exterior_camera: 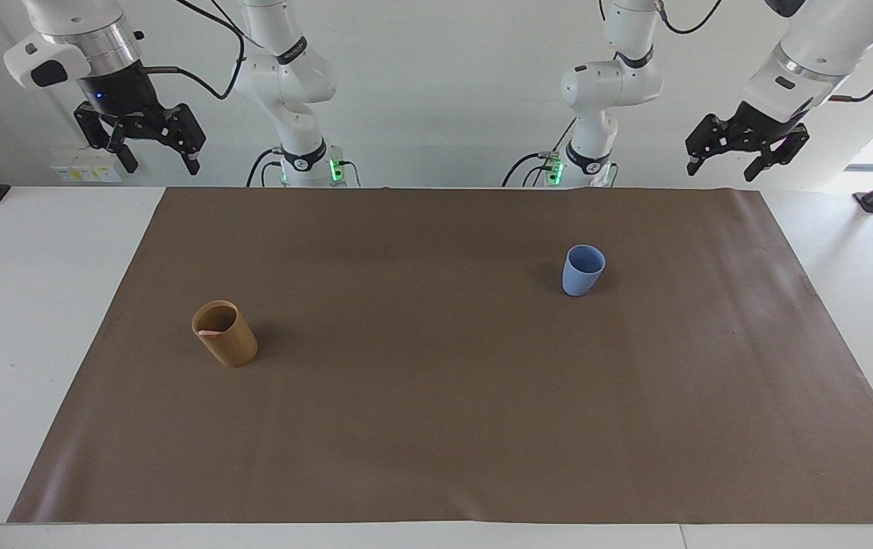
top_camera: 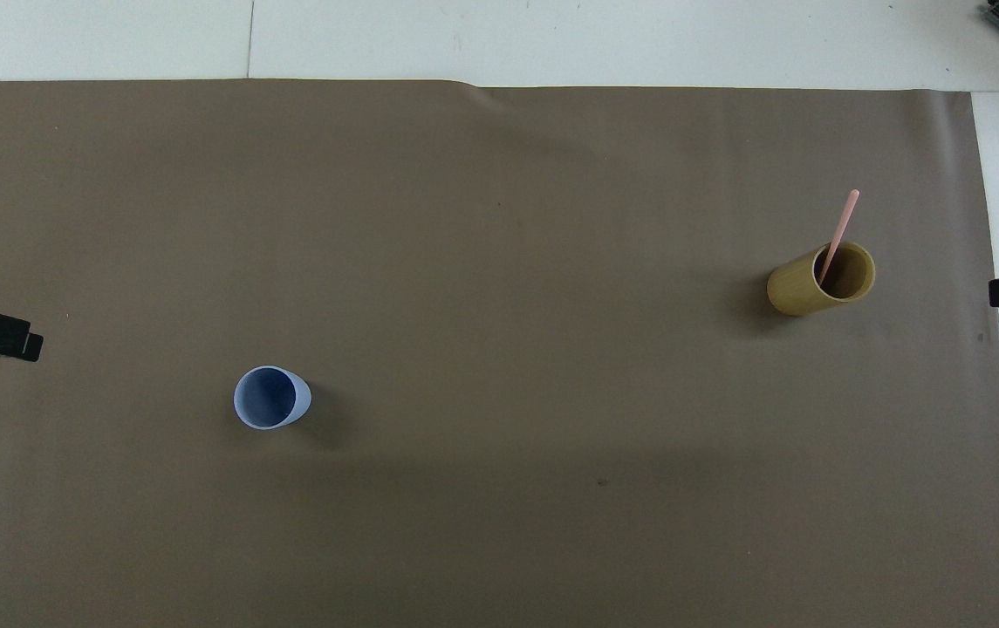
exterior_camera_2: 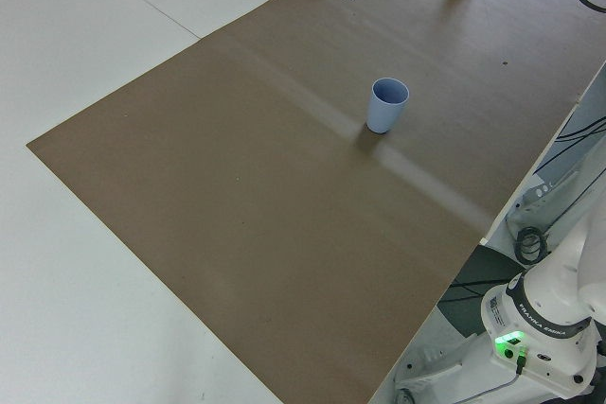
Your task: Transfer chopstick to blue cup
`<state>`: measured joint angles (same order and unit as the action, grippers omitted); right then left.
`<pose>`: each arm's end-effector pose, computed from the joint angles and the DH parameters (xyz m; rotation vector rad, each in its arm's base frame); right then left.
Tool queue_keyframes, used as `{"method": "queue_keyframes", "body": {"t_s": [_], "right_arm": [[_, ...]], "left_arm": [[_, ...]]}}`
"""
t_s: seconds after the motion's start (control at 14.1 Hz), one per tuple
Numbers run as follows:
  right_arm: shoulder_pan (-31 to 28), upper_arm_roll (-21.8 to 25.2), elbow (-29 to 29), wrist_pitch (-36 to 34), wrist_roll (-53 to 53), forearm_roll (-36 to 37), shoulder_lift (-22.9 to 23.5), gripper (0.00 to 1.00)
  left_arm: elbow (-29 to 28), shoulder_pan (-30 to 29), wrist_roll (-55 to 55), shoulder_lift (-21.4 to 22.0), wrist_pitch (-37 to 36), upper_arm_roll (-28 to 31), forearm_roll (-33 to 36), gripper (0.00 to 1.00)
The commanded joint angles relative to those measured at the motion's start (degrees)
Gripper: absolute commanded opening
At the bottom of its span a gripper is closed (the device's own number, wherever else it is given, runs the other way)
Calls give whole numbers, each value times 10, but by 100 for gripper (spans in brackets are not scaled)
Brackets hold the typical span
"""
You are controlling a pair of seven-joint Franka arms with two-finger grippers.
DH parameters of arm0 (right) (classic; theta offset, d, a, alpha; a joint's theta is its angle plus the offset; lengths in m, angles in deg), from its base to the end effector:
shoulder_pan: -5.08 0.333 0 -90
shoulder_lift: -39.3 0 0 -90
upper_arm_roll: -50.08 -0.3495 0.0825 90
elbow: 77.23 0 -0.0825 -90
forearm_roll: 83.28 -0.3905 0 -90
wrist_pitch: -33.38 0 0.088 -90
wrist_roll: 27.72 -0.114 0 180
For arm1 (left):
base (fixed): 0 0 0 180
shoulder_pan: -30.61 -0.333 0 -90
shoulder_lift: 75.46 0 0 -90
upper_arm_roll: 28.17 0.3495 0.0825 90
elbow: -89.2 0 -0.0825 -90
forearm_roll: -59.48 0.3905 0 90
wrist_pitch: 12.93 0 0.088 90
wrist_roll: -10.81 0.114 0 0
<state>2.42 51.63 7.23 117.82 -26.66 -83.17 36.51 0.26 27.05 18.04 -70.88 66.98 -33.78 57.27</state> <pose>0.5317 -0.0399 0.7147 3.1367 -0.0866 0.0757 0.5132 -0.0259 0.6878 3.0946 -0.2584 -0.1190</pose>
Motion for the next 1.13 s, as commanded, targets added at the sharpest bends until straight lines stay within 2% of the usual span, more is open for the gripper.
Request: {"method": "queue_keyframes", "body": {"t_s": [0.0, 0.78, 0.92, 1.06], "right_arm": [[-6, -2, 17, 7, 10, -12, -13, 100], [-8, -1, 17, 8, 16, -12, -13, 100], [-8, -1, 17, 8, 15, -12, -13, 100], [-8, -1, 17, 7, 16, -12, -13, 100]], "left_arm": [[-6, -8, 0, 7, -5, -4, -5, 100], [-18, -9, -24, 11, -2, -3, -1, 100], [-57, -25, -28, 31, 43, -2, -1, 100], [-128, -17, -48, 36, 78, -5, -1, 100]]}}
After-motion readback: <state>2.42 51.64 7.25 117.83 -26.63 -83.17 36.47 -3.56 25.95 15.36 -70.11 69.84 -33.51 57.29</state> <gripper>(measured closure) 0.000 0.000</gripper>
